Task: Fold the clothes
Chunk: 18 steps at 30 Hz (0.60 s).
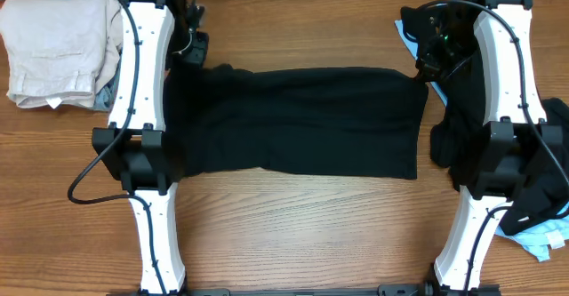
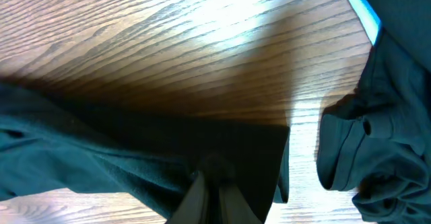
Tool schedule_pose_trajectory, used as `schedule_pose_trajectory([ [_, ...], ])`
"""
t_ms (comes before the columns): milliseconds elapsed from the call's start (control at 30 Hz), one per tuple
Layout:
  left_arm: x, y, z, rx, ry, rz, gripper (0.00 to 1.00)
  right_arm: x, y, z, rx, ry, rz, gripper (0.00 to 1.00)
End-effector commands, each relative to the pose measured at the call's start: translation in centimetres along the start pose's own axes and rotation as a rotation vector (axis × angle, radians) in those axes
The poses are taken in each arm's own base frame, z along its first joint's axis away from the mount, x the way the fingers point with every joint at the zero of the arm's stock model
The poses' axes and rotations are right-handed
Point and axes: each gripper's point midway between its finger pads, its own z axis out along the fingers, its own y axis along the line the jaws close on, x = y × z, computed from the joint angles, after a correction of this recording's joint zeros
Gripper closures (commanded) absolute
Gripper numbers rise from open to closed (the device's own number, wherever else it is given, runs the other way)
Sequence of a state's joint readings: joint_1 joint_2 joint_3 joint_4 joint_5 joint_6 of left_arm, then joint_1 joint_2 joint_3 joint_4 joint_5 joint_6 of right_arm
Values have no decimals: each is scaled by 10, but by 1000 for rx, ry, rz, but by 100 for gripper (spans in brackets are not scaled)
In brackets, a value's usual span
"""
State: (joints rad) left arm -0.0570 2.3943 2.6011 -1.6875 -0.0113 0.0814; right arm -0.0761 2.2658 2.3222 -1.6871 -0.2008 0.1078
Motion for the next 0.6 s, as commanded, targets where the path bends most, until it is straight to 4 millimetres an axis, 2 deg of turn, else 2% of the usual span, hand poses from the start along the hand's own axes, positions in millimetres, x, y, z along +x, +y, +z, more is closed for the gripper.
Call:
schedule_pose_trajectory([
  [0,2,17,-11,8,-24,-34,96,5,-2,-8,15,-10,-9,96],
  [133,14,22,4,64,36,-77,96,14,-1,-10,17,1,4,96],
  [300,35,13,19,100,127,-45,96,34,-6,-8,24,22,21,96],
  [567,58,23,7,73,158,-52,96,72,-19,18,27,37,48,96],
])
